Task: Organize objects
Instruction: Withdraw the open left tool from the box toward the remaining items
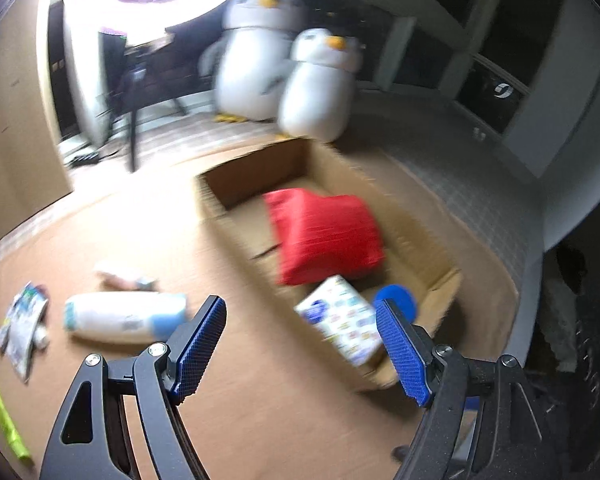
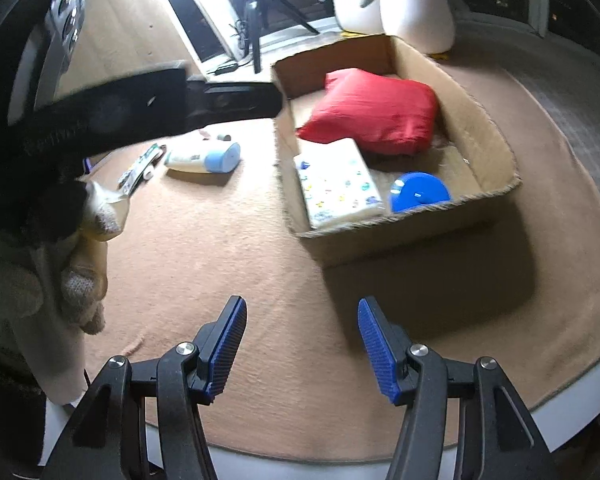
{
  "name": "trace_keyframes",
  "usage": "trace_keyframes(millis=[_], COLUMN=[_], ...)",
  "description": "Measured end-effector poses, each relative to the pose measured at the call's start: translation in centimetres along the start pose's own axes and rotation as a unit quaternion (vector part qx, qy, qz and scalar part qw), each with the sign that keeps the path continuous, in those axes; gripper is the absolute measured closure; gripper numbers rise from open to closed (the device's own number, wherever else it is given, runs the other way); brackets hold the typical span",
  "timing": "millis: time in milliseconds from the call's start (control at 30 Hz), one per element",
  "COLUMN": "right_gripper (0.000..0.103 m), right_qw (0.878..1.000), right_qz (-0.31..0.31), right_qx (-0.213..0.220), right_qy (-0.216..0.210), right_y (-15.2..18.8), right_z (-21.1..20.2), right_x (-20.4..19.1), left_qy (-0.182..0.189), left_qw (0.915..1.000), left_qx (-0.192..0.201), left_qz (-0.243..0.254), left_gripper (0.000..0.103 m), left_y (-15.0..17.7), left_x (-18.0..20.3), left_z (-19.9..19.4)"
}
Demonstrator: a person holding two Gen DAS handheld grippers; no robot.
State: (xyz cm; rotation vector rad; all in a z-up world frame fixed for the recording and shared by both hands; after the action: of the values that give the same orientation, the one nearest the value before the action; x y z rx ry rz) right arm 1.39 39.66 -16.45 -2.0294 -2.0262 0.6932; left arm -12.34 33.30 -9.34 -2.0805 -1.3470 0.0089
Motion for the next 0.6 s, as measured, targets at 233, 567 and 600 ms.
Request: trace_keyframes(millis=[233, 567, 600], right_gripper=[0.049, 0.049, 0.049], right_qw=[1.0, 0.998, 0.998], right_qz=[-0.024, -0.056, -0.058], right_qx=[-0.002, -0.019, -0.02], right_qy=[-0.011, -0.027, -0.028], right_y=[-1.2, -1.8, -1.8], right_z=[0.8, 2.7, 2.7], right_x=[-3.1, -7.3, -7.6], left_qy=[-0.058, -0.126, -0.131], left_qw=[0.9949, 0.9741, 0.9725], left_qx=[0.002, 0.022, 0.02], left_qz=[-0.082, -0.186, -0.191], left_gripper=[0.023, 0.023, 0.023], left_y=[-0.7, -2.6, -2.8], left_x=[-9.9, -23.5, -24.3], left_z=[-2.4, -5.3, -5.3])
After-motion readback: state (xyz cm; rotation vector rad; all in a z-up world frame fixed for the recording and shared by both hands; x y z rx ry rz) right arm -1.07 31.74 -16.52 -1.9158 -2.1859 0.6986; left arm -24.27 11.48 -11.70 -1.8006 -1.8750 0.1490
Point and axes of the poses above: each gripper's, at about its wrist camera, not at the fingertips, and z roughly the way its jaws point, x to its right, y to its underside, the point moved 4 cm from there along z, roughly the way its jaws point, and after that the axes turned 13 degrees about -z, right-handed, at the moved point
